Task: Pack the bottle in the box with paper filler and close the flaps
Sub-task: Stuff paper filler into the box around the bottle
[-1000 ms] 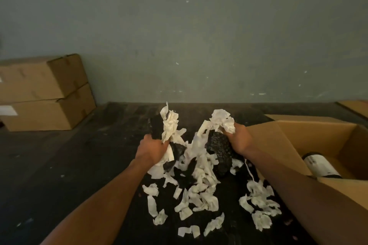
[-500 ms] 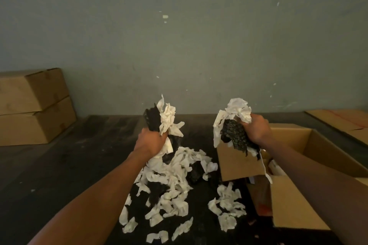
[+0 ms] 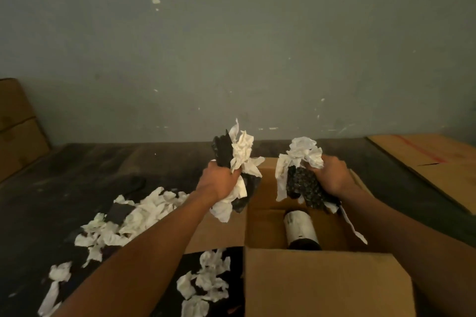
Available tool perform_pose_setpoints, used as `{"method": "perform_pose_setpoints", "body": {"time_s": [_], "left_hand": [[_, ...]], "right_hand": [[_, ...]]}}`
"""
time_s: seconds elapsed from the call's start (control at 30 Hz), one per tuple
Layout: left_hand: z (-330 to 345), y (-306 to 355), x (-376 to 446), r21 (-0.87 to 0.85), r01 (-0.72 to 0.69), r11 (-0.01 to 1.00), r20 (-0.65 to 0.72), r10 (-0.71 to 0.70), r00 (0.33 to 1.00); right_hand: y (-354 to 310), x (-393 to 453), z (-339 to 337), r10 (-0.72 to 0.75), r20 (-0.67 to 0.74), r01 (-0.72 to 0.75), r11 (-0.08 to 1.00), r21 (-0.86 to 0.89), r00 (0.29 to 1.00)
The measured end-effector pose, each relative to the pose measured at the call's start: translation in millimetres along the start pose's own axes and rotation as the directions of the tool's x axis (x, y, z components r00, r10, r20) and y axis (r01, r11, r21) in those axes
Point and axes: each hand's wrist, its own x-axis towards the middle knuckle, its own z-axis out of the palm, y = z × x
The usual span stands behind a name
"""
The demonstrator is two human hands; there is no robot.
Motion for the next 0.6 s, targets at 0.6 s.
{"method": "perform_pose_setpoints", "body": {"time_s": [0.6], "left_hand": [[164,-9,29,0.088,0.01,0.996,0.544,-0.057,0.837]], "right_hand": [[131,24,38,0.108,0.432,-0.095,0.994,-0.051,0.896]]}}
